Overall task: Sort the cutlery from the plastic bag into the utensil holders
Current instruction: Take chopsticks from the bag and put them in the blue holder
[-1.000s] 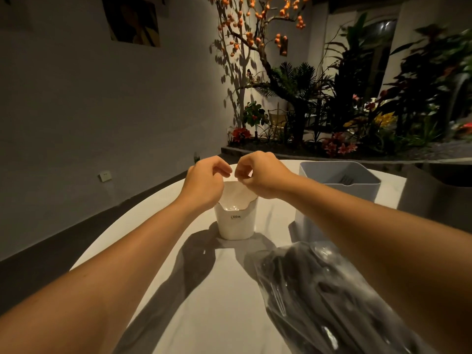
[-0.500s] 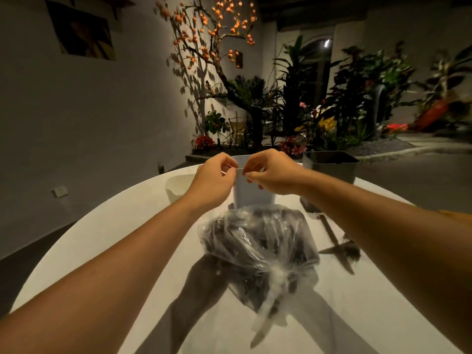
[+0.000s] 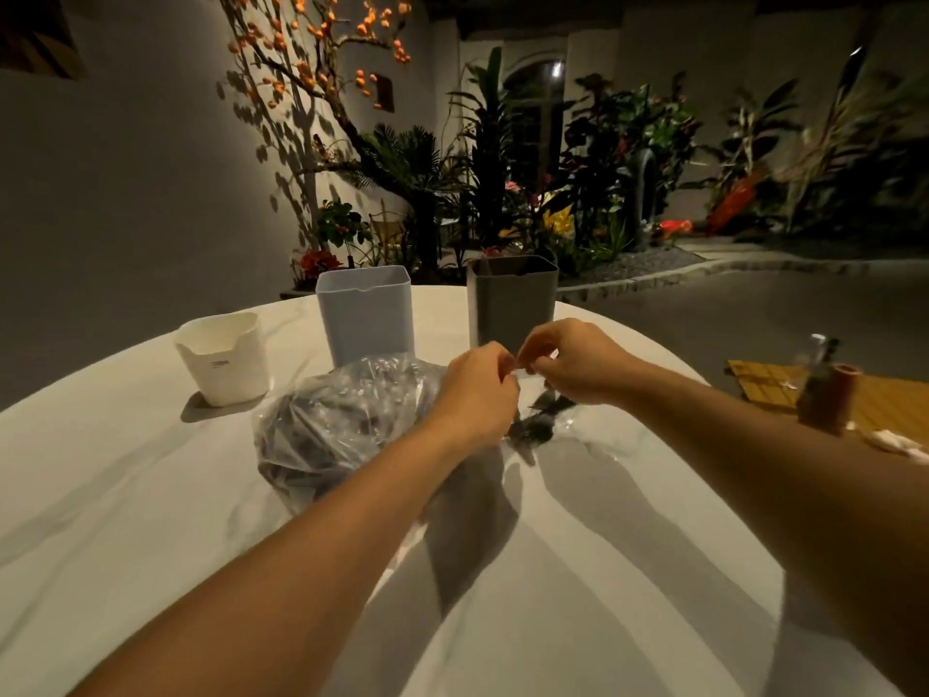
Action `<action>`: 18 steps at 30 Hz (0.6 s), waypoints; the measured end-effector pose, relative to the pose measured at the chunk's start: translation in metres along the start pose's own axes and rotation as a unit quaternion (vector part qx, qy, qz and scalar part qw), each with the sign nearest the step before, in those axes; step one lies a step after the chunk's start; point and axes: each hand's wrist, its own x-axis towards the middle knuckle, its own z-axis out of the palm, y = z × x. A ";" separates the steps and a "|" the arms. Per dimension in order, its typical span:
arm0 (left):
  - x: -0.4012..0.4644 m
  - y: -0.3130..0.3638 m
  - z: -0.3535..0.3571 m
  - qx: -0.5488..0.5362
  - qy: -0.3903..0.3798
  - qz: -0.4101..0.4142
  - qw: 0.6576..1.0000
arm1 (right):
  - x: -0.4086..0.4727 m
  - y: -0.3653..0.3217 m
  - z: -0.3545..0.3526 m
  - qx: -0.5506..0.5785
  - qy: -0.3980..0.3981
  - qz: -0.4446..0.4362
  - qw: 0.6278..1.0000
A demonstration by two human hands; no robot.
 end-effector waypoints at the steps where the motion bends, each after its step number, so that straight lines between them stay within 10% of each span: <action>1: -0.002 0.000 0.012 0.006 -0.014 -0.007 1.000 | -0.003 0.010 0.003 -0.012 -0.001 0.010 1.000; 18: 0.006 -0.036 0.083 0.064 0.011 -0.027 0.998 | 0.001 0.083 0.065 -0.085 0.031 -0.031 0.995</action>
